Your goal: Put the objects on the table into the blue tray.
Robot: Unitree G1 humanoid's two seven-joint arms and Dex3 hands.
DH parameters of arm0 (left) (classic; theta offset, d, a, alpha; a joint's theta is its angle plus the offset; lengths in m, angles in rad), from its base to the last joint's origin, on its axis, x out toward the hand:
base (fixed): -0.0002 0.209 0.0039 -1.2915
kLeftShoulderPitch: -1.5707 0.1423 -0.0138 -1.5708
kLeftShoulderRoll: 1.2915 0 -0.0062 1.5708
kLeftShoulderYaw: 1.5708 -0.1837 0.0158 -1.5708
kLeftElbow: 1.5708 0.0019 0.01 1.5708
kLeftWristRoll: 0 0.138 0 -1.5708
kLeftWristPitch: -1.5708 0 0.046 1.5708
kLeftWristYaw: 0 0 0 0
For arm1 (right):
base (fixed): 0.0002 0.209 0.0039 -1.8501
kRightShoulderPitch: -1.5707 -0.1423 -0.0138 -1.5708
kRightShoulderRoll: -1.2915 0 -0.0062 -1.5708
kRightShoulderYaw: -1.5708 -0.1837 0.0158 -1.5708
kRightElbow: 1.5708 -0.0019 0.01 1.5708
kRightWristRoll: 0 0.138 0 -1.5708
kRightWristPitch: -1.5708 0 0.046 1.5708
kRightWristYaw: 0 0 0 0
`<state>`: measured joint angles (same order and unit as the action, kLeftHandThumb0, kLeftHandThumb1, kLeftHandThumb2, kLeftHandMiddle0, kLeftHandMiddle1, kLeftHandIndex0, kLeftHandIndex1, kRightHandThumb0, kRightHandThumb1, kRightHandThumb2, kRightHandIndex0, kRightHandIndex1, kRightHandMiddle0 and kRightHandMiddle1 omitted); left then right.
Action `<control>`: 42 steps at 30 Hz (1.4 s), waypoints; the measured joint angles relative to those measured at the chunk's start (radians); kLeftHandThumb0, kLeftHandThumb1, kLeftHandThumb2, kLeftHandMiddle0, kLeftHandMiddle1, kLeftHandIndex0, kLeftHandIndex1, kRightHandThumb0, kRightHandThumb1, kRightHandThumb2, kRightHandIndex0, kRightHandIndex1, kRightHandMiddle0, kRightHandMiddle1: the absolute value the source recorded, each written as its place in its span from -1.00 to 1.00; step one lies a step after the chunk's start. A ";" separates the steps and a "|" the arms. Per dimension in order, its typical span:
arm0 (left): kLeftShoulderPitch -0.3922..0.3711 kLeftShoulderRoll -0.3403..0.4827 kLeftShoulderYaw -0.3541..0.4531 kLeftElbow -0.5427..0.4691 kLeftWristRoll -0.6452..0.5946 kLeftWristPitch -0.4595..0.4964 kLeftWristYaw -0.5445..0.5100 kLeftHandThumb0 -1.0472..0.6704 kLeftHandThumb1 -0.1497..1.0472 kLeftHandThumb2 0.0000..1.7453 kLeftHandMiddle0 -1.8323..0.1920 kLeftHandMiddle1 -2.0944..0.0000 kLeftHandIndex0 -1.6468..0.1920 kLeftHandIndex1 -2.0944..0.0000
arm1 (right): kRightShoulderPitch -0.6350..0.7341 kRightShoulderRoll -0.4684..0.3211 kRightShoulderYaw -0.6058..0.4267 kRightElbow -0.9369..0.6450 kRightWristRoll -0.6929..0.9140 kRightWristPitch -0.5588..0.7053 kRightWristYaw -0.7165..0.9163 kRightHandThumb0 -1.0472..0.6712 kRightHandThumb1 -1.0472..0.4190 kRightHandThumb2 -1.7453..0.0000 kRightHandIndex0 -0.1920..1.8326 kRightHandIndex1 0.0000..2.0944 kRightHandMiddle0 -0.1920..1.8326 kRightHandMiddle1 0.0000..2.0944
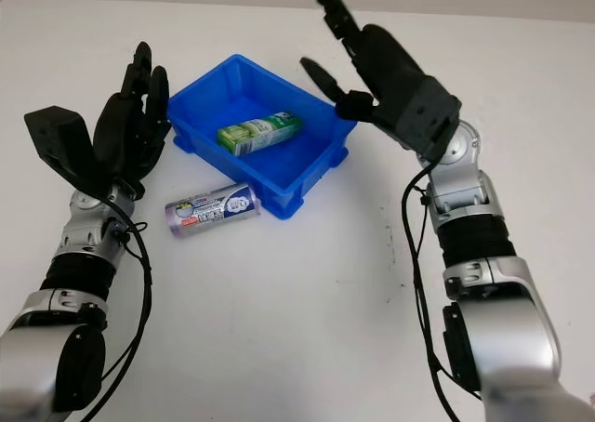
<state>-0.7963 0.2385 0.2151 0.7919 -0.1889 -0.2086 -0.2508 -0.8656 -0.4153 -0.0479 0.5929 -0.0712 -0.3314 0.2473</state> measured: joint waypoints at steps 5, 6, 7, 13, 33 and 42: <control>0.003 0.002 0.002 0.000 -0.002 0.000 -0.005 -0.60 1.00 -0.38 1.00 0.95 1.00 0.98 | 0.069 -0.017 -0.093 -0.008 0.056 0.091 -0.058 -0.71 -1.00 0.15 -1.00 -1.00 -1.00 -1.00; 0.003 0.002 0.002 0.000 -0.002 0.000 -0.009 -0.60 1.00 -0.38 1.00 0.95 1.00 0.98 | 0.083 -0.022 -0.106 -0.009 0.069 0.115 -0.059 -0.70 -1.00 0.16 -1.00 -1.00 -1.00 -1.00; 0.003 0.003 0.002 0.000 -0.003 0.000 -0.012 -0.60 1.00 -0.38 1.00 0.96 1.00 0.99 | 0.096 -0.025 -0.119 -0.011 0.083 0.135 -0.059 -0.70 -1.00 0.16 -1.00 -1.00 -1.00 -1.00; 0.003 0.011 0.002 0.002 -0.001 0.001 -0.029 -0.62 1.00 -0.38 1.00 0.97 1.00 0.99 | 0.179 -0.035 -0.177 -0.055 0.133 0.250 -0.069 -0.63 -1.00 0.12 -1.00 -1.00 -1.00 -1.00; 0.353 0.379 -0.137 -0.880 0.528 0.272 -0.086 -0.79 1.00 -0.84 0.75 0.53 0.74 0.95 | 0.315 0.030 -0.173 -0.243 0.160 0.388 -0.134 -0.60 -1.00 0.10 -1.00 -1.00 -1.00 -1.00; 0.502 0.483 -0.138 -1.237 0.696 0.475 -0.224 -0.90 1.00 -0.83 0.75 0.94 0.72 0.94 | 0.314 0.044 -0.163 -0.243 0.159 0.393 -0.133 -0.61 -1.00 0.10 -1.00 -1.00 -1.00 -1.00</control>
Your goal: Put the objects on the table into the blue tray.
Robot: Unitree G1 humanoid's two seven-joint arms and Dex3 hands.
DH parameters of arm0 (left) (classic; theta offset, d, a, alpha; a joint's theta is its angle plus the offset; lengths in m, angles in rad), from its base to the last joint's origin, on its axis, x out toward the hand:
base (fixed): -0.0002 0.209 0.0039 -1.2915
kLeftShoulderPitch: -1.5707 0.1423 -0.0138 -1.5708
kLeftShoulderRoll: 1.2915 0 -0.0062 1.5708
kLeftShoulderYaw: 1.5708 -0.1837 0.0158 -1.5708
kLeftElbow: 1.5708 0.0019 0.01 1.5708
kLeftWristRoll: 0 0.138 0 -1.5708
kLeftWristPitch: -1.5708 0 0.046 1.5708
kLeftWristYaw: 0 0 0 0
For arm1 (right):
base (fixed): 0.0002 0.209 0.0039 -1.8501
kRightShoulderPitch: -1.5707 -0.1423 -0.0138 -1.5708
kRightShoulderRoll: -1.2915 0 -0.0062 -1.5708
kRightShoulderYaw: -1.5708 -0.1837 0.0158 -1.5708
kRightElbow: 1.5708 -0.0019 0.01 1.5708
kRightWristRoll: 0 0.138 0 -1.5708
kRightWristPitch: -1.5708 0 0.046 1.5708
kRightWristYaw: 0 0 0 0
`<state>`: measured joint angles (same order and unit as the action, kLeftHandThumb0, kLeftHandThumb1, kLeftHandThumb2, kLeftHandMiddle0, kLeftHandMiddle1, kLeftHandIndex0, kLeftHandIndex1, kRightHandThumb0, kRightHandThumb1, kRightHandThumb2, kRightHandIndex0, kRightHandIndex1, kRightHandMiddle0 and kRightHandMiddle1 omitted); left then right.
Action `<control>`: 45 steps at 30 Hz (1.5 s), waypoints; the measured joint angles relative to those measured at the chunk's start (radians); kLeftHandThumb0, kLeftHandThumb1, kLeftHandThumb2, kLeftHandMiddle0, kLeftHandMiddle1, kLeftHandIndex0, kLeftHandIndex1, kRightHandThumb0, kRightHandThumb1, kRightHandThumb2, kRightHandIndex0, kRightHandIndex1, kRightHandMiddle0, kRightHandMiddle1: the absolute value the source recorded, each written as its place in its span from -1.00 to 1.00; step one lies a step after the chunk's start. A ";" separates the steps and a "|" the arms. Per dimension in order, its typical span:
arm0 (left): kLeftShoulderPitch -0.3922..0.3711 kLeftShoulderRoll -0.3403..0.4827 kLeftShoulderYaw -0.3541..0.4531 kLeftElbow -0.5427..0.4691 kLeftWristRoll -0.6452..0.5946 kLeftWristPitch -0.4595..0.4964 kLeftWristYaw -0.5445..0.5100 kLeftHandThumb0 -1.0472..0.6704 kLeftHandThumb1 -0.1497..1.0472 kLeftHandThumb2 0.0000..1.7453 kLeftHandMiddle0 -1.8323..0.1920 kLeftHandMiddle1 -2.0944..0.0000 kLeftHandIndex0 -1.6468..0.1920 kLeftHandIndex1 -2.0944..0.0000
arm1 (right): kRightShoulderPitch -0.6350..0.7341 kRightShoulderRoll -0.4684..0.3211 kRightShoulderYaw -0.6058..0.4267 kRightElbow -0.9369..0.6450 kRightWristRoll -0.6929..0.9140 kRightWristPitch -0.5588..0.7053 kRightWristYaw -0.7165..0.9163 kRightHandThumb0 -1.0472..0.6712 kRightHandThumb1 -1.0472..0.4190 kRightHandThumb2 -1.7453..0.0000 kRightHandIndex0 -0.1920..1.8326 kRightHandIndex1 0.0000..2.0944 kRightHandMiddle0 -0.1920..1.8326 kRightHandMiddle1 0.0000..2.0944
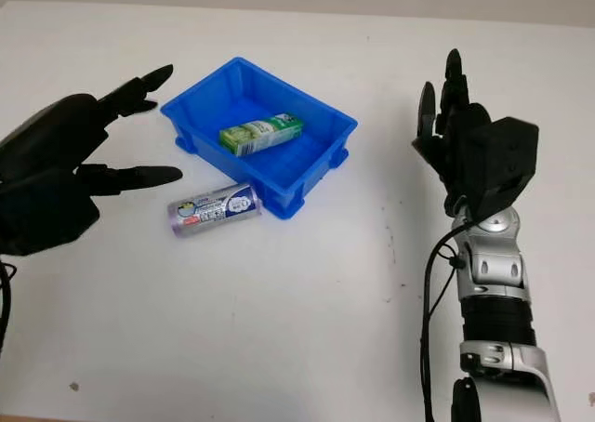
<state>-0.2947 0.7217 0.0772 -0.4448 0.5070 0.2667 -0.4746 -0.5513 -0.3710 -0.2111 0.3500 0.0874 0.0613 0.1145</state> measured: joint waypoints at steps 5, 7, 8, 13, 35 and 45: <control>0.062 0.001 0.001 -0.075 0.029 0.028 -0.041 -0.87 1.00 -0.88 0.74 0.94 0.70 0.94 | 0.000 0.004 -0.001 0.000 0.001 0.009 -0.012 -0.62 -1.00 0.12 -1.00 -1.00 -1.00 -1.00; 0.074 0.002 0.001 -0.092 0.030 0.027 -0.053 -0.87 1.00 -0.84 0.74 0.95 0.71 0.94 | 0.000 0.006 -0.001 0.000 0.002 0.009 -0.016 -0.62 -1.00 0.13 -1.00 -1.00 -1.00 -1.00; 0.078 0.002 0.001 -0.094 0.034 0.020 -0.054 -0.89 1.00 -0.82 0.73 0.94 0.71 0.94 | 0.000 0.008 -0.001 0.000 0.002 0.009 -0.016 -0.61 -1.00 0.12 -1.00 -1.00 -1.00 -1.00; 0.107 0.002 -0.008 -0.101 0.074 -0.002 -0.051 -0.94 1.00 -0.71 0.75 0.95 0.71 0.95 | 0.000 0.008 -0.001 0.000 0.002 0.009 -0.018 -0.62 -1.00 0.13 -1.00 -1.00 -1.00 -1.00; 0.093 -0.025 -0.182 -0.013 0.320 -0.007 -0.048 -0.87 1.00 -0.75 0.76 0.95 0.75 0.95 | 0.000 0.010 -0.002 0.000 0.009 0.008 -0.019 -0.59 -1.00 0.13 -1.00 -1.00 -1.00 -1.00; 0.073 -0.034 -0.234 -0.001 0.396 0.020 -0.166 -0.86 1.00 -0.75 0.78 0.95 0.77 0.96 | 0.000 0.013 -0.005 0.000 0.008 0.008 -0.023 -0.61 -1.00 0.13 -1.00 -1.00 -1.00 -1.00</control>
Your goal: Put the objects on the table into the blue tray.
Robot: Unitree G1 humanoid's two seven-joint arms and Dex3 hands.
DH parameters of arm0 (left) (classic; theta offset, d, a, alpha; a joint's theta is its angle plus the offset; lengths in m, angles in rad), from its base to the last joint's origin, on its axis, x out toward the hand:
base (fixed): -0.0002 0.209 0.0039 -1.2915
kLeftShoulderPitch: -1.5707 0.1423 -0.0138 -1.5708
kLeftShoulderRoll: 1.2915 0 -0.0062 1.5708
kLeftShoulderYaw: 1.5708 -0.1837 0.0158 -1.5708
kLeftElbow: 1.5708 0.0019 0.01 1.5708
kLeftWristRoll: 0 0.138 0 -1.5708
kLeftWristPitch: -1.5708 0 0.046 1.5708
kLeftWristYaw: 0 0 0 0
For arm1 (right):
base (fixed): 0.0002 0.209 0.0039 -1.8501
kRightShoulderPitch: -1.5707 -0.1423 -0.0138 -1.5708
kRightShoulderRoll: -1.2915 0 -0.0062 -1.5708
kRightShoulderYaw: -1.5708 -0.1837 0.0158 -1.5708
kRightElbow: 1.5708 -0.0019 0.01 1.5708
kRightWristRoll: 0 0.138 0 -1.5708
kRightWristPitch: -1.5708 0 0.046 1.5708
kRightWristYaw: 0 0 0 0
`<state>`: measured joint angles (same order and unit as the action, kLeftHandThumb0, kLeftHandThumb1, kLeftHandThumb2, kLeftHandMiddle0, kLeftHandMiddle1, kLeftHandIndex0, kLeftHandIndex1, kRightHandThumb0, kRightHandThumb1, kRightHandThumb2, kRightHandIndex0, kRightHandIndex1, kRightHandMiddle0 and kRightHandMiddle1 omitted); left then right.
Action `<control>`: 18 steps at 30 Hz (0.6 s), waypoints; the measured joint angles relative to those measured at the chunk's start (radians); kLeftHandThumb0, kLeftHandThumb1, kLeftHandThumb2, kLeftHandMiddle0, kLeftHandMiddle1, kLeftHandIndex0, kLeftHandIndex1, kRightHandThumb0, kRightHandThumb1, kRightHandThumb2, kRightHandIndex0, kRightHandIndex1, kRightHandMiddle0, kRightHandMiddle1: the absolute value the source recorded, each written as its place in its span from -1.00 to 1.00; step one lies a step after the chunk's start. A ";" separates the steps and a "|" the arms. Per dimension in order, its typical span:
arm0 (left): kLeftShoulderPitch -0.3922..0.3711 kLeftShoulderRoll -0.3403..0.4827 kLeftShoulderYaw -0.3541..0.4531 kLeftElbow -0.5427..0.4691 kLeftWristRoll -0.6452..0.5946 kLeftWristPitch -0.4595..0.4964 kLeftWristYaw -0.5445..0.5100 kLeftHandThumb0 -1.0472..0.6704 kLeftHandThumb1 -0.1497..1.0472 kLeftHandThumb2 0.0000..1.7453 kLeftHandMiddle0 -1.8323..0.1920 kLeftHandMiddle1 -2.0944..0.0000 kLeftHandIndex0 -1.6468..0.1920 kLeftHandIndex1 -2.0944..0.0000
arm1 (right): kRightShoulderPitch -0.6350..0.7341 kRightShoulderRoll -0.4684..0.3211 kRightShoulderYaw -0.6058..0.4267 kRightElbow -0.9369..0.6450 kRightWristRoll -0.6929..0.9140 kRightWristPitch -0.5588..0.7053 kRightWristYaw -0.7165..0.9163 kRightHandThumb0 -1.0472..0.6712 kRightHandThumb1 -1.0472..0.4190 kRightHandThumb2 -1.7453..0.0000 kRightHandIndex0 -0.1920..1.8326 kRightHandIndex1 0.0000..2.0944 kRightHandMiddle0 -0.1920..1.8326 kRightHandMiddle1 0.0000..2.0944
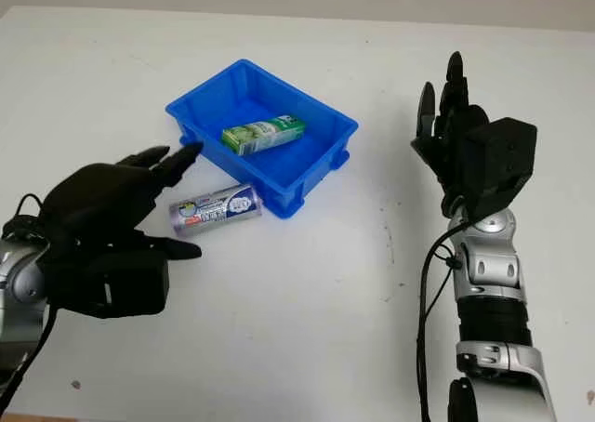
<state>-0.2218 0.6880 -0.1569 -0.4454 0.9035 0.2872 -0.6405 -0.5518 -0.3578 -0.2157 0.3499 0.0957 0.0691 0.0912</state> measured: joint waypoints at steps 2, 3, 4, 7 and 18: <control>0.000 0.000 -0.001 0.000 0.011 0.001 -0.012 -0.87 1.00 -0.75 0.78 0.95 0.76 0.96 | 0.000 0.000 0.000 0.000 0.000 0.000 -0.002 -0.61 -1.00 0.14 -1.00 -1.00 -1.00 -1.00; 0.000 -0.001 -0.001 0.000 0.015 0.001 -0.017 -0.87 1.00 -0.74 0.78 0.95 0.76 0.96 | 0.000 0.000 0.000 0.000 0.000 0.000 -0.002 -0.61 -1.00 0.14 -1.00 -1.00 -1.00 -1.00; -0.001 -0.002 -0.001 0.000 0.017 0.002 -0.022 -0.87 1.00 -0.74 0.78 0.95 0.76 0.96 | 0.000 0.000 0.000 0.000 0.000 -0.001 -0.002 -0.61 -1.00 0.13 -1.00 -1.00 -1.00 -1.00; -0.001 -0.013 -0.002 0.000 0.027 0.004 -0.033 -0.87 1.00 -0.74 0.77 0.95 0.76 0.95 | 0.000 0.000 0.000 0.000 0.000 -0.003 -0.002 -0.61 -1.00 0.14 -1.00 -1.00 -1.00 -1.00; -0.002 -0.059 -0.005 0.000 0.023 -0.044 0.002 -0.89 1.00 -0.60 0.75 0.94 0.75 0.95 | 0.000 0.004 -0.003 0.000 0.002 -0.003 -0.008 -0.60 -1.00 0.14 -1.00 -1.00 -1.00 -1.00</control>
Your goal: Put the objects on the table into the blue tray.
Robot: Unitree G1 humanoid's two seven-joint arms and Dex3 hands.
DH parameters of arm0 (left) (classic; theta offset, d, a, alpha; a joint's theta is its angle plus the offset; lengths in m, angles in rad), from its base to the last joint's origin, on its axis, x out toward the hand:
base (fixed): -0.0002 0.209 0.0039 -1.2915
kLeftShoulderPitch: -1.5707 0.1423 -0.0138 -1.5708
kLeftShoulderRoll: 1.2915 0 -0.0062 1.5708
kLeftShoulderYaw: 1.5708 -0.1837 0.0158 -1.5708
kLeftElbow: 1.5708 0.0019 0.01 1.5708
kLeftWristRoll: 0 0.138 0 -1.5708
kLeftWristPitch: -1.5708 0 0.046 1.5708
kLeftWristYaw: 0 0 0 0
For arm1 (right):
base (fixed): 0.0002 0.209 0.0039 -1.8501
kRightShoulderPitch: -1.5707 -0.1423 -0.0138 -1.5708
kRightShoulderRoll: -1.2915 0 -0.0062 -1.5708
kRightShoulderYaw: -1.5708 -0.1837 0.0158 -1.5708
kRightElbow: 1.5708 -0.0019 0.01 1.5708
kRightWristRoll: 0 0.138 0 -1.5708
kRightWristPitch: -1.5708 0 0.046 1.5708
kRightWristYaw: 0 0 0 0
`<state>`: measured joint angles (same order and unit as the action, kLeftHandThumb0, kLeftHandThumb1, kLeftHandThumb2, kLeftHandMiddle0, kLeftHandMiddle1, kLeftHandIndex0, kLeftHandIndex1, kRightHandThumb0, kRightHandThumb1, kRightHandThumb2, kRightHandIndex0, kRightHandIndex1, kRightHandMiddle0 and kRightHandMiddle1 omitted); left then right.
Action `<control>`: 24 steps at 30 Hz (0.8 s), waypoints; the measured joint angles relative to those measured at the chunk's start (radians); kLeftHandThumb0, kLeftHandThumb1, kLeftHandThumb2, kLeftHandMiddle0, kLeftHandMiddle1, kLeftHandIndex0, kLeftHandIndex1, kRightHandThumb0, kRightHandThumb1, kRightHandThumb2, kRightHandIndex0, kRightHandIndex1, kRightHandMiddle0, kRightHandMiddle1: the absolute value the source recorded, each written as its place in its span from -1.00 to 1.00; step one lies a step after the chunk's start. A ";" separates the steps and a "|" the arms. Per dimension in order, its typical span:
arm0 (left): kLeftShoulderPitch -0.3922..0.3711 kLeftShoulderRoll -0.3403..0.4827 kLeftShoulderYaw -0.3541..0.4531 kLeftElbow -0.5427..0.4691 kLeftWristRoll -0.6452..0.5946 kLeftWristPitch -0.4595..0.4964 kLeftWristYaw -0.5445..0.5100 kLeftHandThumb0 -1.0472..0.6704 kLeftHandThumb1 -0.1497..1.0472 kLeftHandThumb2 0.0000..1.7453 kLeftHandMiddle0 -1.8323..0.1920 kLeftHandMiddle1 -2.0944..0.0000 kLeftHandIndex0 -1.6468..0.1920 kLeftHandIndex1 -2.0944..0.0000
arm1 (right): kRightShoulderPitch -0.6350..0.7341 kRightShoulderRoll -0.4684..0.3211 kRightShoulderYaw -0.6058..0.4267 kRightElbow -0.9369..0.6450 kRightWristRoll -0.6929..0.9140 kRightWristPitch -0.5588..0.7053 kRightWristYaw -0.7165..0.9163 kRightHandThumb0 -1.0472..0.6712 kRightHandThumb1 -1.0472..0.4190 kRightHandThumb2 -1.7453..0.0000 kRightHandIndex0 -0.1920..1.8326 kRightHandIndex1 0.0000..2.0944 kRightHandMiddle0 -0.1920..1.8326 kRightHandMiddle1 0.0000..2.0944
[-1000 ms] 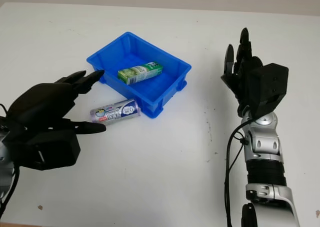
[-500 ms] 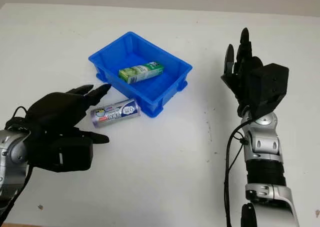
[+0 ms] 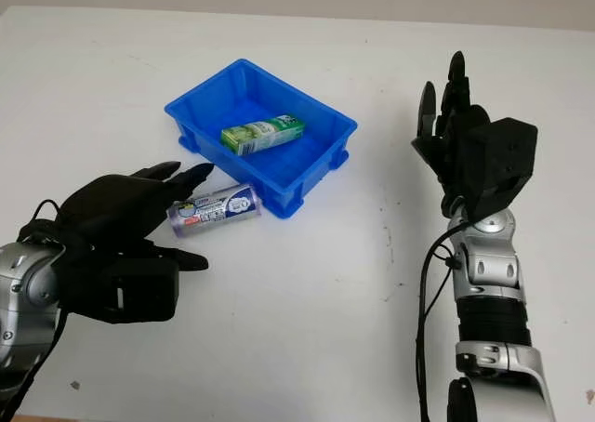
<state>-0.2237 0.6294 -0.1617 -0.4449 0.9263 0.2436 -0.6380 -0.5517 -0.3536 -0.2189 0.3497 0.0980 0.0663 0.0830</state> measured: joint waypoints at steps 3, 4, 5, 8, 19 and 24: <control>-0.017 -0.030 -0.011 0.013 -0.003 -0.014 0.027 -0.86 1.00 -0.61 0.75 0.95 0.75 0.95 | 0.000 0.001 0.000 0.000 -0.001 0.000 0.001 -0.60 -1.00 0.14 -1.00 -1.00 -1.00 -1.00; -0.023 -0.038 -0.014 0.021 -0.007 -0.022 0.042 -0.86 1.00 -0.62 0.73 0.94 0.74 0.94 | 0.000 0.001 0.000 0.000 -0.001 0.000 0.000 -0.60 -1.00 0.14 -1.00 -1.00 -1.00 -1.00; -0.031 -0.044 -0.017 0.034 -0.011 -0.036 0.060 -0.86 1.00 -0.62 0.71 0.93 0.73 0.94 | 0.000 0.002 0.000 0.000 -0.001 0.000 -0.001 -0.60 -1.00 0.14 -1.00 -1.00 -1.00 -1.00; -0.062 -0.060 -0.025 0.064 -0.027 -0.067 0.088 -0.87 1.00 -0.62 0.70 0.93 0.73 0.94 | 0.000 0.002 0.000 0.000 -0.001 0.000 0.002 -0.60 -1.00 0.14 -1.00 -1.00 -1.00 -1.00; -0.152 -0.076 -0.077 0.132 0.013 -0.152 0.142 -0.66 1.00 -0.81 -0.15 -0.98 0.50 -0.25 | 0.008 0.006 -0.012 -0.042 0.019 0.003 -0.005 -0.61 -1.00 0.16 -1.00 -1.00 -1.00 -1.00; -0.156 -0.072 -0.097 0.151 0.067 -0.166 0.170 -0.57 1.00 -0.84 -0.07 -1.00 0.34 -0.73 | 0.017 0.006 -0.016 -0.052 0.021 0.017 -0.013 -0.59 -1.00 0.16 -1.00 -1.00 -1.00 -1.00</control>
<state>-0.3800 0.5570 -0.2587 -0.2943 0.9937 0.0779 -0.4680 -0.5351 -0.3472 -0.2348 0.2975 0.1192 0.0837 0.0699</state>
